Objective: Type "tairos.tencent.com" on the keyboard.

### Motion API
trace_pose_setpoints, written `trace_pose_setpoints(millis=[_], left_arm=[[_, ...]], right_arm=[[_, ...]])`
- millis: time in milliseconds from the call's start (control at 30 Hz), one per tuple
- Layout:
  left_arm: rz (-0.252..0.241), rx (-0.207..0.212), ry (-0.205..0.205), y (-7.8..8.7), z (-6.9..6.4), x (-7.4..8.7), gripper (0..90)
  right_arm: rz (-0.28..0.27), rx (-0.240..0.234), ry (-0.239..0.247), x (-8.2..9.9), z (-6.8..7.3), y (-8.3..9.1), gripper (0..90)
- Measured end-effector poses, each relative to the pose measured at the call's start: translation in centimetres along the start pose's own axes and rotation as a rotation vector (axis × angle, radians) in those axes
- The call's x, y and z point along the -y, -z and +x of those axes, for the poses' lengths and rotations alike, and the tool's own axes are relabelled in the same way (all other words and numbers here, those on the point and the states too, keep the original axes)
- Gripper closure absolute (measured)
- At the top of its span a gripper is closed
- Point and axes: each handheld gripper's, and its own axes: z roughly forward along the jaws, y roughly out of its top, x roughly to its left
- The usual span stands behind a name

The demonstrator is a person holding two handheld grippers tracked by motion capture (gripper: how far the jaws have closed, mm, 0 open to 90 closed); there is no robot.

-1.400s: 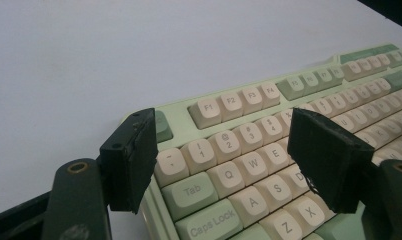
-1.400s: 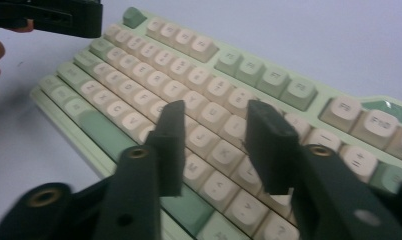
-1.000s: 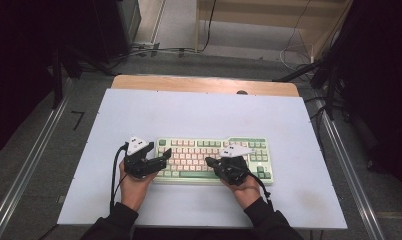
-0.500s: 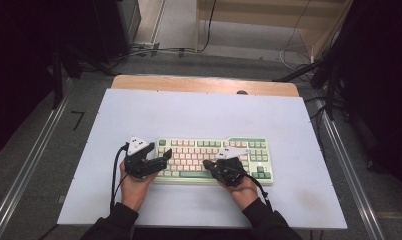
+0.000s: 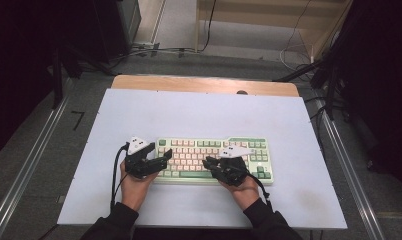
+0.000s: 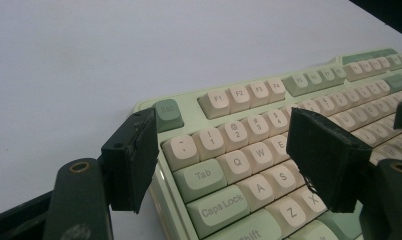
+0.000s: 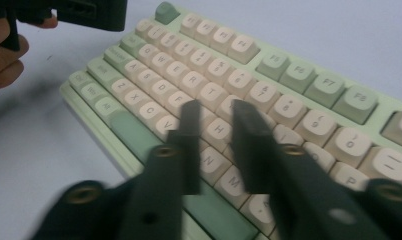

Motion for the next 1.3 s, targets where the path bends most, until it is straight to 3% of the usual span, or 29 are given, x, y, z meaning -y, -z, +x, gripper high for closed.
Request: trace_pose_setpoints(millis=[100,200,333,800,900,1000,1067,1300], left_arm=[[-0.002,0.004,-0.001,0.0,-0.1,0.0,29.3],[0.004,0.011,-0.005,-0.1,-0.2,0.0,29.3],[0.005,0.018,-0.012,-0.3,-0.4,-0.1,29.3],[0.016,0.061,-0.053,-1.2,-1.4,-0.3,32.7],[0.005,0.073,-0.071,-1.3,-1.7,-0.4,45.7],[-0.001,0.135,-0.082,-1.3,-1.9,-0.5,76.2],[0.012,0.167,-0.094,-1.6,-2.2,-0.6,89.5],[0.036,0.201,-0.135,-3.0,-3.7,-1.2,90.0]], right_arm=[[0.002,0.031,-0.002,0.0,-0.4,0.0,33.2],[0.018,0.048,-0.014,0.1,-0.8,-0.1,22.8],[0.038,0.075,0.001,0.3,-0.9,0.0,16.5],[0.041,0.105,-0.021,0.9,-1.4,0.9,15.0],[0.041,0.108,-0.025,1.0,-1.4,1.0,15.0],[0.041,0.114,-0.027,1.1,-1.6,1.2,15.1],[0.044,0.114,-0.031,1.2,-1.7,1.3,15.2],[0.046,0.132,-0.045,1.6,-1.8,1.7,15.4]])
